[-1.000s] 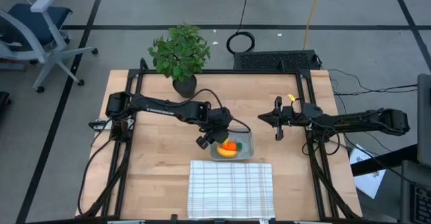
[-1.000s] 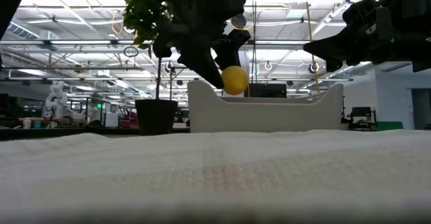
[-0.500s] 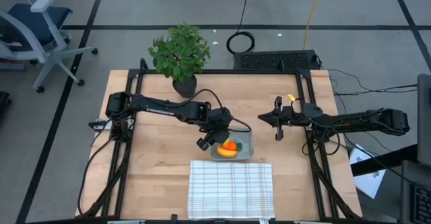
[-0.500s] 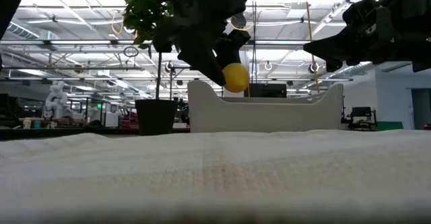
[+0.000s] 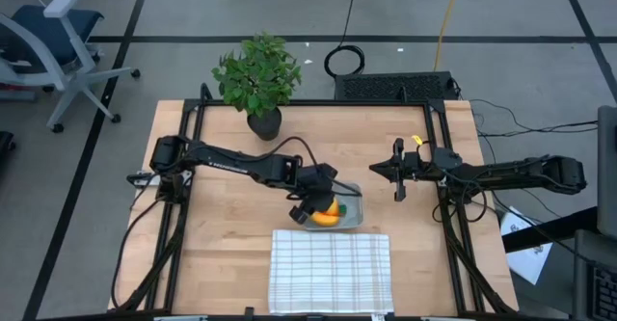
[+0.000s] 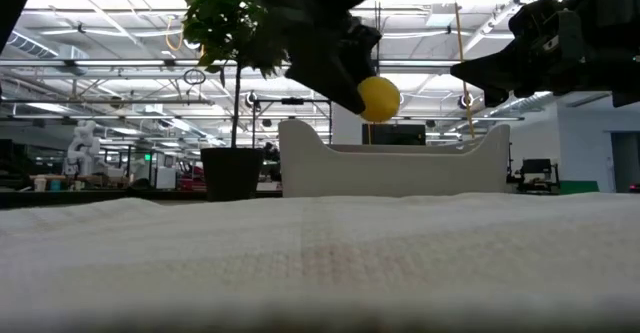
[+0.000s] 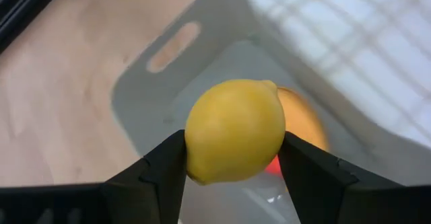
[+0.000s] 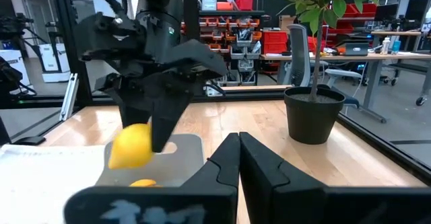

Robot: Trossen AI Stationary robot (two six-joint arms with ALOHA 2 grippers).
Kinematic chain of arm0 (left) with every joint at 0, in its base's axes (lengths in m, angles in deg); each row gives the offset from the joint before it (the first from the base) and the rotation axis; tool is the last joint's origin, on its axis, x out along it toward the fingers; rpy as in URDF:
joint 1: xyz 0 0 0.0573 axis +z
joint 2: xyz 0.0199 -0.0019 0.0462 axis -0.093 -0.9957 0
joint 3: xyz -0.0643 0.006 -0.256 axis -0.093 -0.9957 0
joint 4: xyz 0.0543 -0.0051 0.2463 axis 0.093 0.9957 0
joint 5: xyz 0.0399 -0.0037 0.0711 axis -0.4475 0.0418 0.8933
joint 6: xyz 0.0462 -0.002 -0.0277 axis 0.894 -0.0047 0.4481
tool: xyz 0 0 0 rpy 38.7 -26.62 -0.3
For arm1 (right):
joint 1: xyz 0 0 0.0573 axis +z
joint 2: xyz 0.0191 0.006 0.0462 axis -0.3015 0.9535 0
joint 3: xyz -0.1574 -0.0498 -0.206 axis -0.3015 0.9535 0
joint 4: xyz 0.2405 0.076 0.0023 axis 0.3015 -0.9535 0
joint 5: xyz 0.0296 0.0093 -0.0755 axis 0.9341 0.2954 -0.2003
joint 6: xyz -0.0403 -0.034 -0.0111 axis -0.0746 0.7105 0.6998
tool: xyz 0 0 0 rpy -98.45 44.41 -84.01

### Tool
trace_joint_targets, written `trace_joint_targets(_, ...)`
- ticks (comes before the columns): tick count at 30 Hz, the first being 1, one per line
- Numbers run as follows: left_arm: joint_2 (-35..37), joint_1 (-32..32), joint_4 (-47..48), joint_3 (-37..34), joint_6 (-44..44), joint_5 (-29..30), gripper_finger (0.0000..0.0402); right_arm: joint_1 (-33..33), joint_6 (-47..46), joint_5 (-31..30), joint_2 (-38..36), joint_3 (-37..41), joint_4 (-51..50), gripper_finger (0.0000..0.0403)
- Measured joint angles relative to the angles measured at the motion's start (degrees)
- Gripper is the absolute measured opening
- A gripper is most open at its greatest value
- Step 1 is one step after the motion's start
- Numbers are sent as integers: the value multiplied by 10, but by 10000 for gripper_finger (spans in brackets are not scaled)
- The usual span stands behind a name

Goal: Pick and placing Produce into tupperware
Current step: Put the lemon into the gray bin

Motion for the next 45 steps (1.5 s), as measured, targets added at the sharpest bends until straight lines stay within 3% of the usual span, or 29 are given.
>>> trace_joint_targets(9, -48, -17, -1, 9, -89, 129, 209, 0, 0, 0, 1, 0, -8, 0)
trace_joint_targets(16, -82, -26, 61, 79, -114, 137, 209, 0, -2, 0, 7, 0, -1, 0)
trace_joint_targets(25, -82, -30, 193, 161, -213, 160, 209, 0, -2, 0, 10, 0, 1, 0)
trace_joint_targets(45, -100, -79, 232, 181, -437, 230, 209, 0, -1, 0, 10, 0, 0, 0)
